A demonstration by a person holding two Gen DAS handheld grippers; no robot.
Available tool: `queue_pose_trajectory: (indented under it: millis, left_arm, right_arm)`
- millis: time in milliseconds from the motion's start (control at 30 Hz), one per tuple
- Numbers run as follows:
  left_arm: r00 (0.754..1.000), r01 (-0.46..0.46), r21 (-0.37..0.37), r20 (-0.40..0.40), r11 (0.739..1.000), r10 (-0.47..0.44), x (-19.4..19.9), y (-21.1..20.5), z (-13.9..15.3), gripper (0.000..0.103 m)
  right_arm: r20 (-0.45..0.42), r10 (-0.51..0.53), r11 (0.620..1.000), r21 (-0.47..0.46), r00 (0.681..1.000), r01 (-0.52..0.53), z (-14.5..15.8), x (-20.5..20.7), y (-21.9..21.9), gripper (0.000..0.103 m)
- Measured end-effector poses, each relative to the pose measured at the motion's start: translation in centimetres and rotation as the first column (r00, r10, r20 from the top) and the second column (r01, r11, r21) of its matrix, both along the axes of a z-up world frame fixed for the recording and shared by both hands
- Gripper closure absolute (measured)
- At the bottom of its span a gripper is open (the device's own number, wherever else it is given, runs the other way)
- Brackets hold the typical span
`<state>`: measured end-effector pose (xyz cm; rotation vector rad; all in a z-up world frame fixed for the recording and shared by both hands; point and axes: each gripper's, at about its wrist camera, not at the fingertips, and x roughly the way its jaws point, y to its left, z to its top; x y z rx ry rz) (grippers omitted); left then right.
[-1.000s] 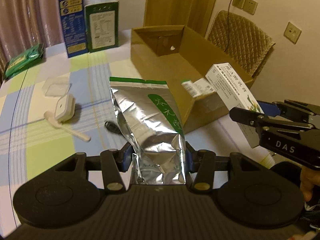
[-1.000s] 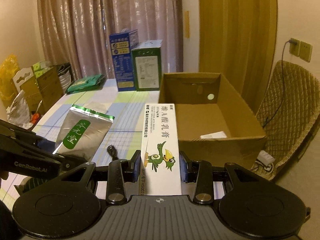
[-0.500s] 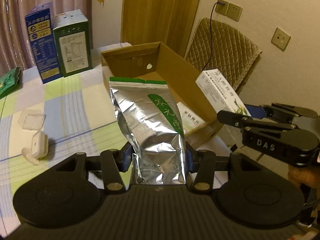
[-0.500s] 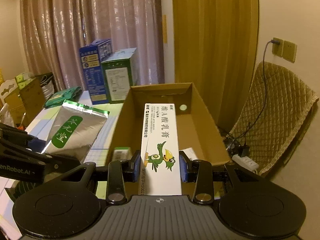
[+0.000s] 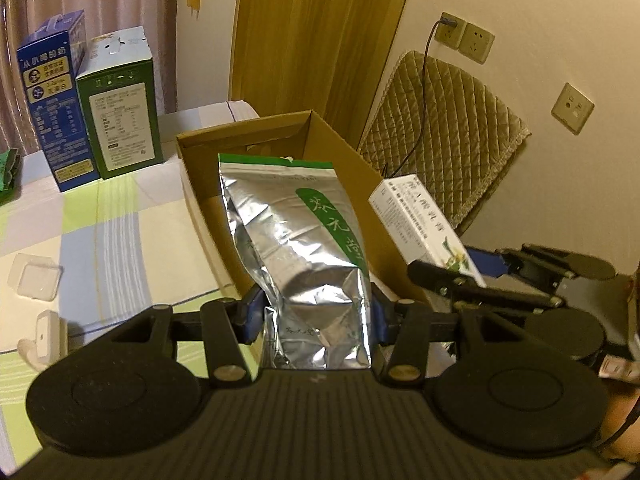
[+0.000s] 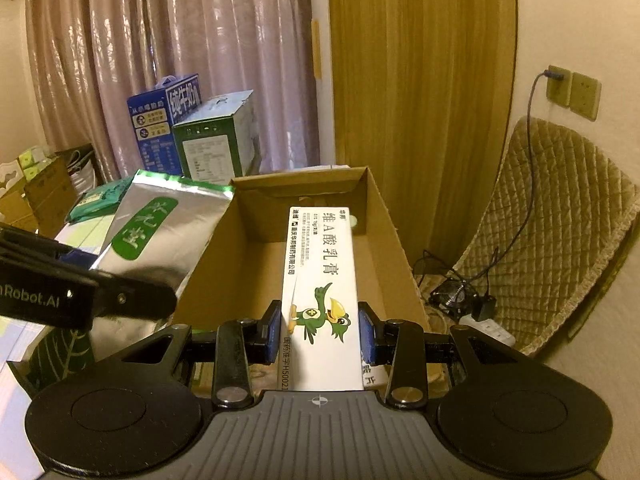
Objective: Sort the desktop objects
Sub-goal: 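Lift and carry the tea bag and ointment box with both tools into the cardboard box, then open the left tool dropping the tea bag while the right tool releases the ointment box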
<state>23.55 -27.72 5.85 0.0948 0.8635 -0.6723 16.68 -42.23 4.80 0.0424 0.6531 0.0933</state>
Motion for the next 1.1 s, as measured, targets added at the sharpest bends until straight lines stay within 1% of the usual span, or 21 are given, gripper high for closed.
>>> queue_pose_trajectory:
  millis: [300,633,833,900,967,1100]
  left_arm:
    - [1.000,-0.016,-0.016,-0.019,1.000,0.015,2.9,-1.6,-0.4,0.058]
    - [0.997,-0.058,-0.037,-0.045,0.998,0.056,5.5,-2.2,-1.4,0.058]
    - [0.995,-0.081,-0.053,-0.063,0.995,0.078,6.5,-2.4,-2.1,0.058]
    - [0.994,-0.089,-0.064,-0.064,0.994,0.085,6.8,-2.5,-2.4,0.056]
    - [0.992,-0.115,-0.067,-0.064,0.991,0.111,7.0,-2.3,-2.7,0.054]
    - [0.992,-0.117,-0.067,-0.054,0.991,0.113,6.9,-1.8,-3.1,0.057]
  right_arm:
    - [-0.023,-0.007,1.000,0.017,1.000,0.007,-1.0,2.7,-1.1,0.068]
    - [-0.033,-0.021,0.999,0.024,0.999,0.022,-1.5,4.8,-2.3,0.068]
    - [-0.033,-0.029,0.999,0.027,0.999,0.030,-1.7,5.9,-2.7,0.068]
    - [-0.034,-0.033,0.999,0.027,0.999,0.034,-1.8,6.2,-2.8,0.068]
    - [-0.035,-0.035,0.999,0.027,0.999,0.036,-1.9,6.5,-3.0,0.068]
    - [-0.044,-0.036,0.999,0.031,0.998,0.037,-2.3,6.6,-3.2,0.068]
